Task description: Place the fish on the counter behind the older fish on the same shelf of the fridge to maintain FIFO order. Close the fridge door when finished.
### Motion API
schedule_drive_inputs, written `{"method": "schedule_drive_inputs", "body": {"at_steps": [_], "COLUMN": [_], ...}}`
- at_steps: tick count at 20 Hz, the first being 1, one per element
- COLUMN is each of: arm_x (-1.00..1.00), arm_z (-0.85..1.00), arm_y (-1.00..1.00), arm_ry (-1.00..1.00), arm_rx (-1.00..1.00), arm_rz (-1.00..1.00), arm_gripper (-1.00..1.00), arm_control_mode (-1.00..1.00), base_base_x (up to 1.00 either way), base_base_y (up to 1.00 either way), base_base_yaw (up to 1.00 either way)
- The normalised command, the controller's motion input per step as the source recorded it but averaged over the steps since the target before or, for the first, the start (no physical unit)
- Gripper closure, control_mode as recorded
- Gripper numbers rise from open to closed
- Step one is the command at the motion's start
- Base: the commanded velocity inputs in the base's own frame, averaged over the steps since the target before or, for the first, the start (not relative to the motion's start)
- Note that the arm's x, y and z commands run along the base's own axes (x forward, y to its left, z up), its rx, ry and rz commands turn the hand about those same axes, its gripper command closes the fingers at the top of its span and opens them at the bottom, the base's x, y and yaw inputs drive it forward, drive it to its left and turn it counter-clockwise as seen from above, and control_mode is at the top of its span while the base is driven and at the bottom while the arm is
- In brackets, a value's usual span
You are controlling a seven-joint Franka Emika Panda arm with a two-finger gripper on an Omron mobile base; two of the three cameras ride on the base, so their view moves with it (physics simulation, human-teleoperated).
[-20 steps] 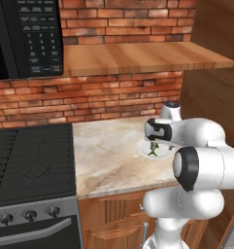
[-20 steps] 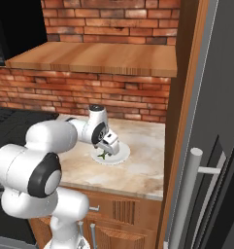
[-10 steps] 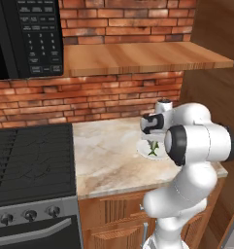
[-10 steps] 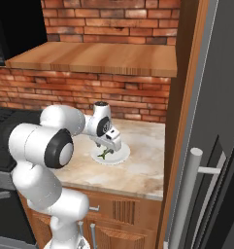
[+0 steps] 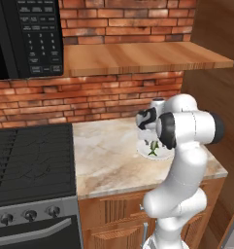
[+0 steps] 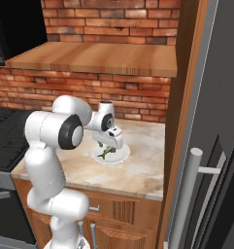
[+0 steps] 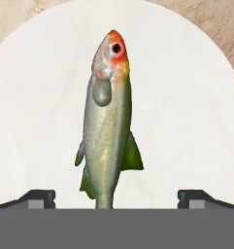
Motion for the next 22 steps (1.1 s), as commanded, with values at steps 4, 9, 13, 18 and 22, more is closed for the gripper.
{"method": "schedule_drive_inputs", "body": {"at_steps": [4, 9, 13, 18, 22], "arm_x": [0.18, 0.18, 0.20, 0.11, 0.00], "arm_z": [-0.36, -0.32, -0.23, -0.19, -0.15], "arm_y": [0.00, 0.00, 0.00, 0.06, 0.05], "arm_ry": [0.09, 0.07, 0.03, 0.02, 0.07], "arm_rx": [0.00, 0.00, 0.00, -0.01, -0.03], "arm_rz": [0.00, 0.00, 0.00, 0.00, 0.00], "arm_gripper": [-1.00, -1.00, -1.00, 1.00, 1.00], "arm_control_mode": [-1.00, -1.00, -1.00, -1.00, -1.00], "base_base_x": [0.00, 0.00, 0.00, 0.00, 0.00], "base_base_y": [0.00, 0.00, 0.00, 0.00, 0.00], "base_base_yaw": [0.00, 0.00, 0.00, 0.00, 0.00]}}
